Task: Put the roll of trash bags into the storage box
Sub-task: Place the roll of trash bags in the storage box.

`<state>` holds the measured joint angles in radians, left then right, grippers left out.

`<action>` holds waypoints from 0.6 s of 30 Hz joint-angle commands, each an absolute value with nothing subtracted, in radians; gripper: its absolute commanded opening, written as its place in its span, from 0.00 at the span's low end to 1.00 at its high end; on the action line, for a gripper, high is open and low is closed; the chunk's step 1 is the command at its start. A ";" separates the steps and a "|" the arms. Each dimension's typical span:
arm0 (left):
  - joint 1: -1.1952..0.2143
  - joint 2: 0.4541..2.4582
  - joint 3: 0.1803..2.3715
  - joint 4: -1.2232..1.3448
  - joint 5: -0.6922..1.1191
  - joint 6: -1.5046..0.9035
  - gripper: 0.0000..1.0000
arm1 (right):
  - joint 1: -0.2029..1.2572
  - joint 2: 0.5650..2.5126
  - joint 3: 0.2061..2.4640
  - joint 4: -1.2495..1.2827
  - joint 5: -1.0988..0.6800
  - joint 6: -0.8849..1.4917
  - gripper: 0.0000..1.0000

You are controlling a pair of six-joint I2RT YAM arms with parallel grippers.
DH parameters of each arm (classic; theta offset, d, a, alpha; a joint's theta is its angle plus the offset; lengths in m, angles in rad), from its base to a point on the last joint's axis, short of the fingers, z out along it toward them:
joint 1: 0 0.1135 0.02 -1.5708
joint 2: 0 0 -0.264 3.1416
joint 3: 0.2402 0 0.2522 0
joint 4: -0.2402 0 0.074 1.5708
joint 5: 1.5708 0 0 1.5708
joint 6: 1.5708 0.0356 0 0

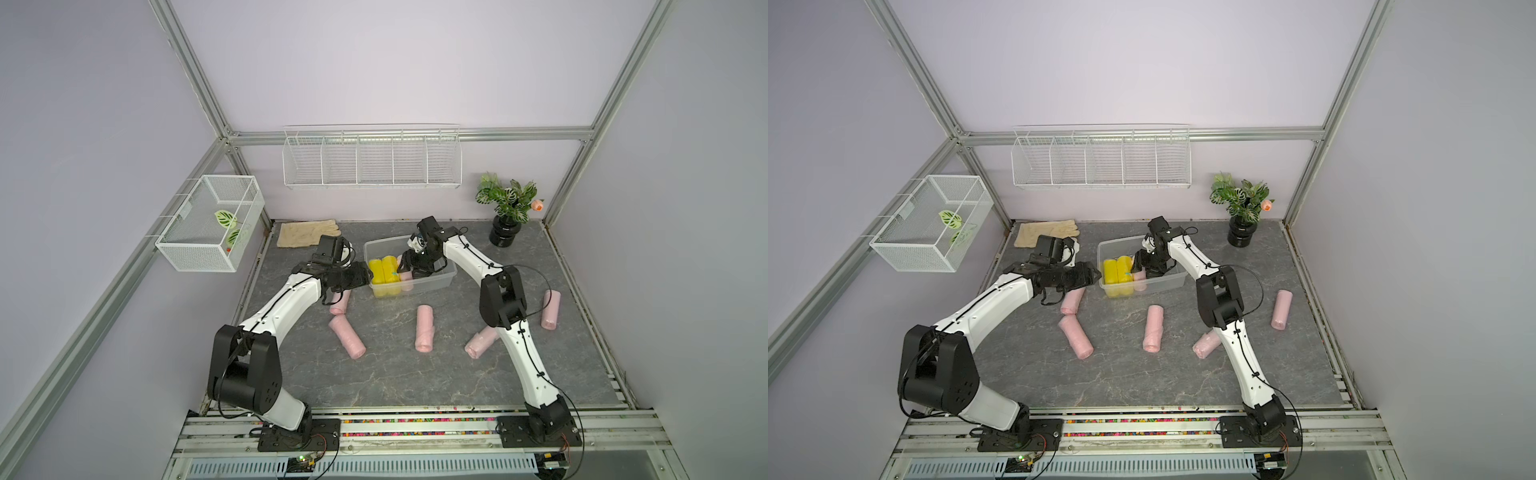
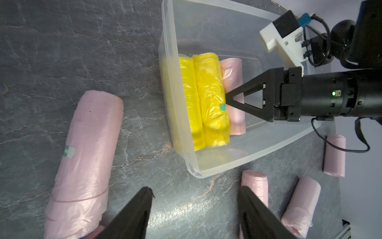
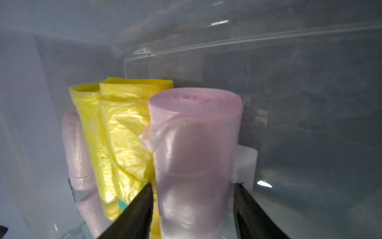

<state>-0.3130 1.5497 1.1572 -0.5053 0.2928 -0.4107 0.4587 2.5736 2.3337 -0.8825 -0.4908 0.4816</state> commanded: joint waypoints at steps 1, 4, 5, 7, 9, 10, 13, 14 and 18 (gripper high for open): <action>-0.307 1.524 1.147 -0.490 0.305 -0.413 0.70 | 0.471 2.502 2.350 -0.894 -0.491 0.473 0.67; -0.307 1.522 1.147 -0.489 0.302 -0.413 0.70 | 0.474 2.486 2.350 -0.897 -0.485 0.470 0.68; -0.307 1.522 1.146 -0.491 0.303 -0.413 0.70 | 0.474 2.481 2.350 -0.897 -0.482 0.469 0.68; -0.306 1.519 1.146 -0.491 0.301 -0.413 0.70 | 0.473 2.464 2.349 -0.900 -0.466 0.464 0.69; -0.305 1.519 1.146 -0.493 0.300 -0.413 0.70 | 0.474 2.446 2.350 -0.904 -0.446 0.459 0.70; -0.305 1.520 1.146 -0.492 0.300 -0.412 0.70 | 0.474 2.435 2.350 -0.908 -0.435 0.453 0.70; -0.305 1.522 1.147 -0.491 0.299 -0.413 0.70 | 0.471 2.404 2.350 -0.923 -0.408 0.437 0.72; -0.304 1.522 1.147 -0.491 0.300 -0.413 0.70 | 0.471 2.394 2.349 -0.928 -0.401 0.431 0.73; -0.304 1.524 1.148 -0.489 0.301 -0.414 0.70 | 0.467 2.363 2.351 -0.950 -0.391 0.415 0.75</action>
